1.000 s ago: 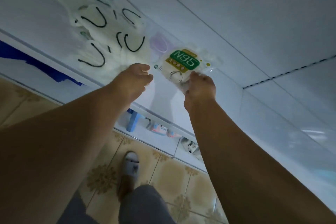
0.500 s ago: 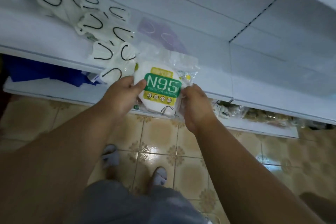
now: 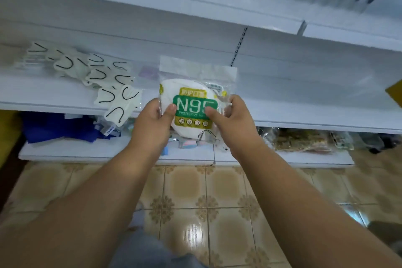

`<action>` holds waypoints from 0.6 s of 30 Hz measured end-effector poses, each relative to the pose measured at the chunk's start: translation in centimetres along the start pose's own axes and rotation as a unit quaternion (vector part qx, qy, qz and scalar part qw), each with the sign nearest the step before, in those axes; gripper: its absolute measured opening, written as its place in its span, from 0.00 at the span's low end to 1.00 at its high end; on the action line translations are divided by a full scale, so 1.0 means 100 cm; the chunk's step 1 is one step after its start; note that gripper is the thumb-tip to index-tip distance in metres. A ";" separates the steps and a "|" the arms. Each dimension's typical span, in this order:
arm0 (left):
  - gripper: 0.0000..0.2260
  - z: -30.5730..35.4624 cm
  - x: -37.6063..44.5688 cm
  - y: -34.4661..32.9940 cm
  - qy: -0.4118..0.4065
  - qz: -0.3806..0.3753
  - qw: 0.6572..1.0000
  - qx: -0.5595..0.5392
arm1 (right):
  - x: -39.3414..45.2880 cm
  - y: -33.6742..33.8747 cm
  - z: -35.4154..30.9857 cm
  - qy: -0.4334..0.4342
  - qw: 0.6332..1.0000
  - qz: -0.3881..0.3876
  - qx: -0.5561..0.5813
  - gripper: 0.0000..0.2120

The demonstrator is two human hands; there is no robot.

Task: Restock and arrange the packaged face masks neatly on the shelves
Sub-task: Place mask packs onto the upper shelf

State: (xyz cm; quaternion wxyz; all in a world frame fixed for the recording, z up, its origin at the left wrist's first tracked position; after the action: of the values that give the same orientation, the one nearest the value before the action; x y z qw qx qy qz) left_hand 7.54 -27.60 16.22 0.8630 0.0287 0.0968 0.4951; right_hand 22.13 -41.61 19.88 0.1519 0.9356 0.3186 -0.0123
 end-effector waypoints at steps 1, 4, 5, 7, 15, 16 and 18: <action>0.04 0.012 -0.004 -0.006 -0.010 -0.002 1.000 0.008 | -0.002 0.014 -0.009 0.012 1.000 0.005 -0.001 0.10; 0.04 0.052 -0.001 -0.017 -0.047 0.003 0.999 0.024 | 0.001 0.040 -0.039 0.040 0.999 0.035 0.001 0.08; 0.05 0.065 0.003 -0.019 -0.057 0.007 0.998 0.034 | 0.004 0.046 -0.047 0.045 0.998 0.046 0.005 0.08; 0.05 0.090 0.013 -0.022 -0.077 0.013 0.996 0.044 | 0.014 0.054 -0.065 0.061 0.996 0.069 0.005 0.08; 0.04 0.198 0.081 -0.052 -0.162 0.000 0.986 0.044 | 0.086 0.094 -0.150 0.131 0.981 0.139 -0.023 0.07; 0.05 0.214 0.090 -0.056 -0.172 0.004 0.984 0.048 | 0.099 0.102 -0.159 0.135 0.978 0.157 -0.017 0.09; 0.08 0.247 0.109 -0.064 -0.190 0.021 0.979 0.070 | 0.128 0.116 -0.177 0.132 0.972 0.193 -0.012 0.15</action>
State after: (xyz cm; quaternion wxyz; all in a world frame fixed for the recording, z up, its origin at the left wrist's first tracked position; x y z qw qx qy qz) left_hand 23.16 -20.33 37.97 0.8510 0.1845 -0.0355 0.4905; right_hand 37.96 -37.60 38.43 0.1195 0.9707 0.1499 0.1448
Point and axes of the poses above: each hand's wrist, its own x-axis towards the middle knuckle, its own y-axis out of the back of the hand, z = x × y, the point moved 9 cm from there along x, towards the middle knuckle, and after that the axes turned 3 degrees about z, right-handed, at the moved point
